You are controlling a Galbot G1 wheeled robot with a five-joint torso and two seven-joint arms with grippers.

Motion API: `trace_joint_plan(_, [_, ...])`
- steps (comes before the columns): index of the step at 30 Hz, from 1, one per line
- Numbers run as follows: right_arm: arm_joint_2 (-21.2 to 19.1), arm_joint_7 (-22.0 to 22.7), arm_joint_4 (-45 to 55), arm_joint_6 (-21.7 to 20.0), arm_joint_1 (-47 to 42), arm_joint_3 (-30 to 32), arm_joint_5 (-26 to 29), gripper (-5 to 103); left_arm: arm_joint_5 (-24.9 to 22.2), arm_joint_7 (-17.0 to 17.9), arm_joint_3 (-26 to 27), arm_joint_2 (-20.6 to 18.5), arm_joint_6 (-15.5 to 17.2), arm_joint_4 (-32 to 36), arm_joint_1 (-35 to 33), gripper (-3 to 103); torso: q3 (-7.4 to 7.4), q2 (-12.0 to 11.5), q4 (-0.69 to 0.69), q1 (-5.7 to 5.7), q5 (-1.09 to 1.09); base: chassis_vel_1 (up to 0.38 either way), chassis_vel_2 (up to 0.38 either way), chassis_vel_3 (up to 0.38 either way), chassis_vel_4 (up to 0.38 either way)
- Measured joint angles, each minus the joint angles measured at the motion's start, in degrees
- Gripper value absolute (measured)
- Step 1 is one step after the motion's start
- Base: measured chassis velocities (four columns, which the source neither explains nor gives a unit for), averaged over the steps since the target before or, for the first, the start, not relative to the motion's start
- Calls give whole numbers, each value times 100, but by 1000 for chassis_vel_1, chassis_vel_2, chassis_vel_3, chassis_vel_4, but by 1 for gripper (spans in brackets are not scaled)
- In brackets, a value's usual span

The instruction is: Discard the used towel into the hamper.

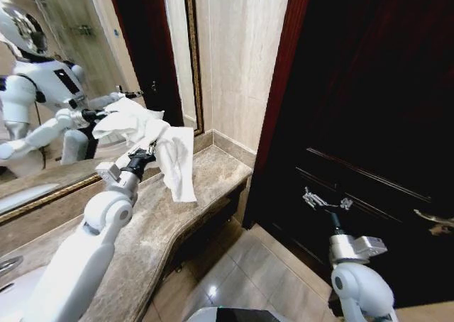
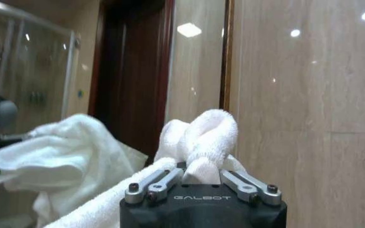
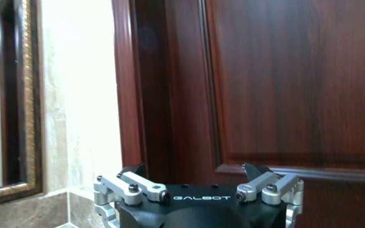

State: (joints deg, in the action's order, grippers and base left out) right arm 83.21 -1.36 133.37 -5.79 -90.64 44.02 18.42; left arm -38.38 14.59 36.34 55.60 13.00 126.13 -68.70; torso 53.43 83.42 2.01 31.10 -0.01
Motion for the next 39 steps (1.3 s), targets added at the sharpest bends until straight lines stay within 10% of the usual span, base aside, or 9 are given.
trace_joint_plan(17, [23, -241, 665, -272, -470, -40, 44, 100, 1018, -1445, 867, 992, -1417, 510, -1893, 9, -1, 0, -1, 0, 2, 0, 0, 0, 0])
trace_joint_plan(39, [-32, -556, 900, -660, -494, 72, -29, 100, 1814, -1360, 380, 1683, -2070, 457, -2891, 9, 0, 0, 0, 1, 2, 0, 0, 0, 0])
